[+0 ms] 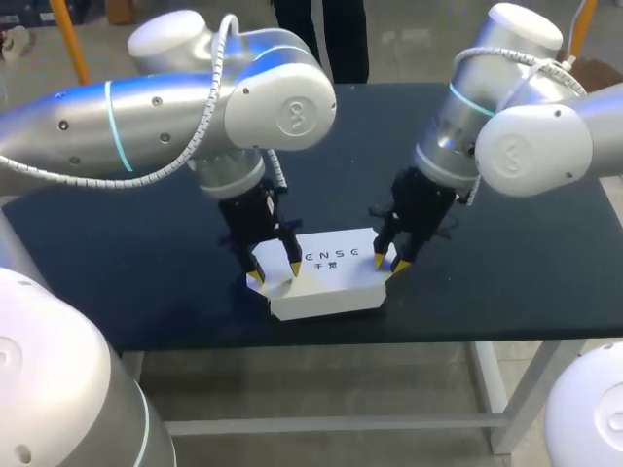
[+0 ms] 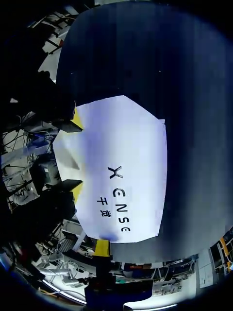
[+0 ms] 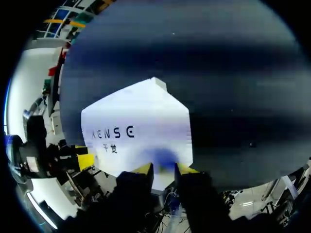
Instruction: Assemble the packaging by folding the flat box into shape, placing the metal phone stand inside, and closing the box properly
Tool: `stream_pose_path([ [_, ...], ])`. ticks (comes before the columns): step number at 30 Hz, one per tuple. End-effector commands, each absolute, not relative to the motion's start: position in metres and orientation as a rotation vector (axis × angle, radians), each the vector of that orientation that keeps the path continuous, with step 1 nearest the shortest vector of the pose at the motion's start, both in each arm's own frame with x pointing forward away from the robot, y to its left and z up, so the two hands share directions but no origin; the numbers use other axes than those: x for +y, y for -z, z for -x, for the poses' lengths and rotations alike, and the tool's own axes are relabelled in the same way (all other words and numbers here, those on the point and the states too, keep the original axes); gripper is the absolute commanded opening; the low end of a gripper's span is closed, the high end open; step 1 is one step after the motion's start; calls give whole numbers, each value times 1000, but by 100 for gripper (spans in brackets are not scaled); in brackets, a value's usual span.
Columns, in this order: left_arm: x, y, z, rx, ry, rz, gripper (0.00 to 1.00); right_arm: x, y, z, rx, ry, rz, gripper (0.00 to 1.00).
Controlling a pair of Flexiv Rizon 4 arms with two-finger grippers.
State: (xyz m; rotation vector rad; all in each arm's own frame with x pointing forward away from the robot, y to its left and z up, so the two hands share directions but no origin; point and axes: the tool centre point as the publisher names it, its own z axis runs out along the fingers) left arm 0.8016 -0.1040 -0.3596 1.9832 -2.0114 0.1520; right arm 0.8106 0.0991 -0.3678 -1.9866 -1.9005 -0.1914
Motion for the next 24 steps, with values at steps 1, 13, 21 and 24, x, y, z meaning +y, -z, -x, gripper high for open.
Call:
stream_pose_path([
  [1, -107, 363, -799, -2015, -169, -1996, 65, 96, 373, -807, -1888, 221, 1992, 33],
  [13, -107, 368, -798, -2006, -256, -2066, 65, 97, 377, -810, -1863, 278, 2009, 35],
  [21, -104, 373, -798, -1992, -284, -2114, 67, 99, 380, -814, -1860, 281, 2002, 36],
  [24, -103, 375, -799, -1990, -305, -2127, 66, 100, 380, -814, -1858, 286, 2002, 35],
])
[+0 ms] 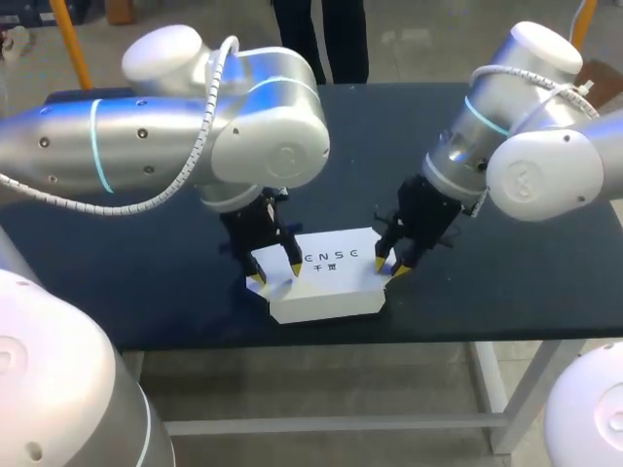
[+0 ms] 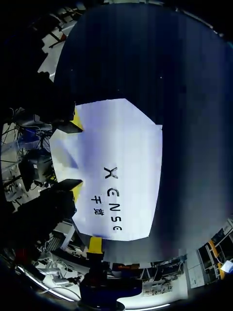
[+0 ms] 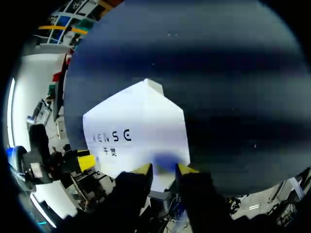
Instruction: Assemble the packaging by folding the flat box into shape, placing the metal phone stand inside, and closing the box properly
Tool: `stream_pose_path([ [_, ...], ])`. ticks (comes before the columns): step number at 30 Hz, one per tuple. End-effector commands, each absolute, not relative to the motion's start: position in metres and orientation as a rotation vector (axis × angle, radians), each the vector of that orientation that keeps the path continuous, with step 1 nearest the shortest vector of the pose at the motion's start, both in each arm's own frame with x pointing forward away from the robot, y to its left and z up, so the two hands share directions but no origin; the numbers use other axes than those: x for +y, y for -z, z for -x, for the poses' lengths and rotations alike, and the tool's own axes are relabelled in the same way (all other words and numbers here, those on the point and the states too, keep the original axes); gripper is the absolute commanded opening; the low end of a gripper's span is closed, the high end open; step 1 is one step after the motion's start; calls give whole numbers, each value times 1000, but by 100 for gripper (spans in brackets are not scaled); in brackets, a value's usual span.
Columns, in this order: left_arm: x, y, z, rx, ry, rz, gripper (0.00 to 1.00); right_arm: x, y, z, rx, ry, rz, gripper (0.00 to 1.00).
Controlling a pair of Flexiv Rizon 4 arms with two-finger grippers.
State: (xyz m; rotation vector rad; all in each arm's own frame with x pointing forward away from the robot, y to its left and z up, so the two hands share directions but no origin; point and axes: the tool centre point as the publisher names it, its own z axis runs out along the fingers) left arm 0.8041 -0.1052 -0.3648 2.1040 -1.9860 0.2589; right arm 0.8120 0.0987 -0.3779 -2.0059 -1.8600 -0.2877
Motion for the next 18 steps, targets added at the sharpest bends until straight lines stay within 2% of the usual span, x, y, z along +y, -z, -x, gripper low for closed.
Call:
stream_pose_path([
  [1, -103, 376, -799, -1995, -311, -2121, 66, 100, 380, -814, -1858, 288, 2002, 35],
  [18, -107, 386, -805, -2022, -352, -2128, 64, 98, 382, -817, -1829, 330, 2010, 37],
])
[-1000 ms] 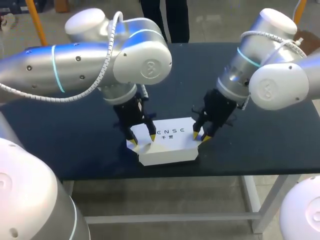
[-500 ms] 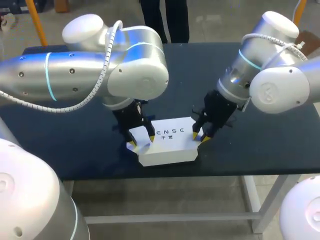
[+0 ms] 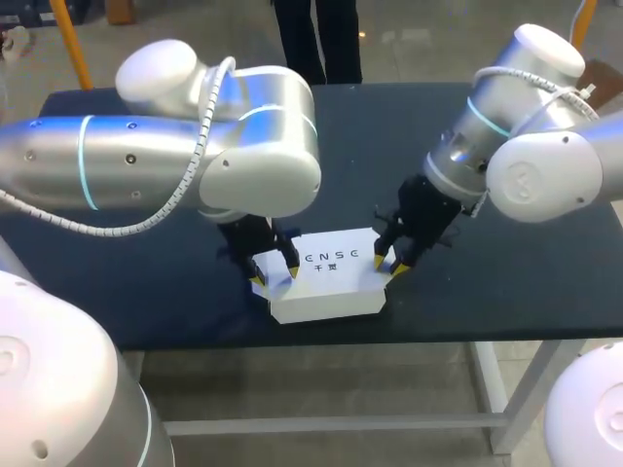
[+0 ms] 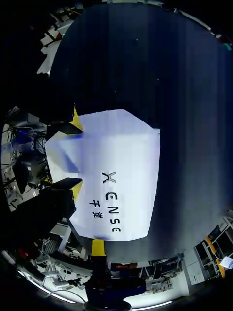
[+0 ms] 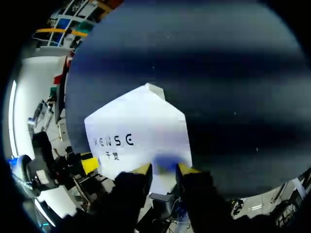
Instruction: Assemble the packaging by folding the flat box into shape, placing the metal phone stand inside, and closing the box properly
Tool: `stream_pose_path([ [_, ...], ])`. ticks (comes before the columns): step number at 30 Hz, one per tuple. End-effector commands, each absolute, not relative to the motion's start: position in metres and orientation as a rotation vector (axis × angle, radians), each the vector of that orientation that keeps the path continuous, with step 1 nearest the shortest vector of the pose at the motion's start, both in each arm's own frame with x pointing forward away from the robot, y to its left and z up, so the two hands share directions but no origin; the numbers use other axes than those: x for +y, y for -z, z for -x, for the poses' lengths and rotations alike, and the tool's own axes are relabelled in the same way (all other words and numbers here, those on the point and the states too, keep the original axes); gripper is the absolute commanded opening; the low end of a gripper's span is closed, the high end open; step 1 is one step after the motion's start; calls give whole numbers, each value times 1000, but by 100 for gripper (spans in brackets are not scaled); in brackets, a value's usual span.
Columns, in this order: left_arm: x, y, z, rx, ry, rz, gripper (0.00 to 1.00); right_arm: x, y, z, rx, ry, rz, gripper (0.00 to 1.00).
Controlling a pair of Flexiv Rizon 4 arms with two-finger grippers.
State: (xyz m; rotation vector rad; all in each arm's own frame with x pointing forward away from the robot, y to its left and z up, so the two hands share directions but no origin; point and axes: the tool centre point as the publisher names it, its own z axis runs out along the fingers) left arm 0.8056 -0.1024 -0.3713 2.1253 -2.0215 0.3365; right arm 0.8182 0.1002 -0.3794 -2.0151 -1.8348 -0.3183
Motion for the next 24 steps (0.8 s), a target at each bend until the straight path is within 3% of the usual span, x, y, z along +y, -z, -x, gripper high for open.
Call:
stream_pose_path([
  [1, -107, 387, -805, -2021, -360, -2126, 64, 98, 382, -817, -1826, 333, 2010, 37],
  [24, -101, 396, -808, -1979, -487, -2079, 62, 105, 391, -822, -1762, 426, 1969, 39],
])
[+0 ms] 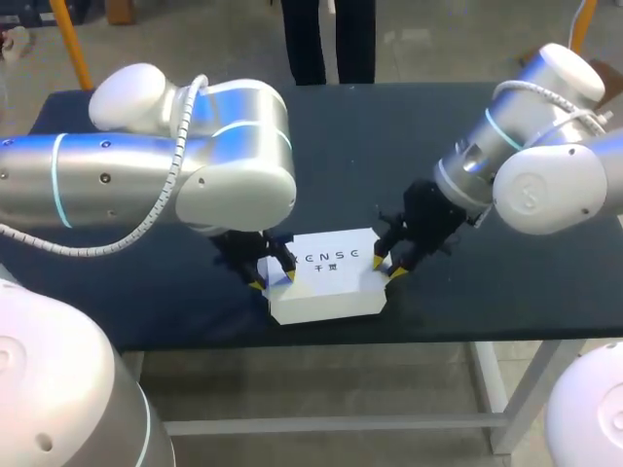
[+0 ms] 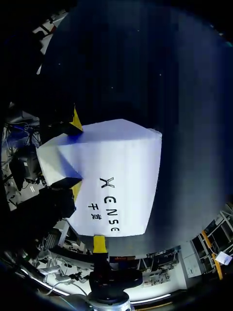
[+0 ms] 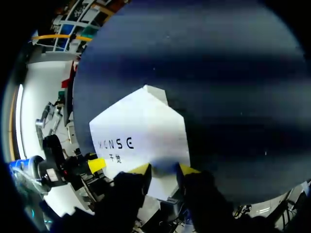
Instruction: Assemble the packaging by folding the flat box into shape, placing the metal phone stand inside, and closing the box properly
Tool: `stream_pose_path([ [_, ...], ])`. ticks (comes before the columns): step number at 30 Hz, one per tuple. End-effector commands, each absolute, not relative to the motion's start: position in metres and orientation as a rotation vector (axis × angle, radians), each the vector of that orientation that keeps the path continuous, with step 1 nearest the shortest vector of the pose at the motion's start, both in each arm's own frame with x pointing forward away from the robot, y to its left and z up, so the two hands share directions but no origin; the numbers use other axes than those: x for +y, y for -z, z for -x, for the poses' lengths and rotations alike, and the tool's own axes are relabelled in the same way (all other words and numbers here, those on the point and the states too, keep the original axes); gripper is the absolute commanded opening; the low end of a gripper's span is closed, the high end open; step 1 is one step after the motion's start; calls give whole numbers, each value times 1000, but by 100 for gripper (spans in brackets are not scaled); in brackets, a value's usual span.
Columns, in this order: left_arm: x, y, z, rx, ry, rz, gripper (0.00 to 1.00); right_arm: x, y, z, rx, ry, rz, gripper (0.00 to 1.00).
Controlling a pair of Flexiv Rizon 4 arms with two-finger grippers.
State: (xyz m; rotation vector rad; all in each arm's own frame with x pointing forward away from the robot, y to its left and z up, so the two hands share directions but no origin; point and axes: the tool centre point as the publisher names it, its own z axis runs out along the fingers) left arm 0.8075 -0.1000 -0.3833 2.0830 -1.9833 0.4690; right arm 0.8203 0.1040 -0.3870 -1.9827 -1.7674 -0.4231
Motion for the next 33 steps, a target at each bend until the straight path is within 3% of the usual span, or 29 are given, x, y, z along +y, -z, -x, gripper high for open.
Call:
stream_pose_path([
  [1, -101, 397, -808, -1979, -490, -2077, 61, 105, 391, -822, -1760, 430, 1968, 39],
  [13, -103, 397, -811, -1977, -513, -2058, 56, 107, 392, -825, -1730, 472, 1953, 39],
  [33, -103, 400, -811, -1939, -647, -2011, 58, 117, 389, -824, -1661, 638, 1859, 41],
])
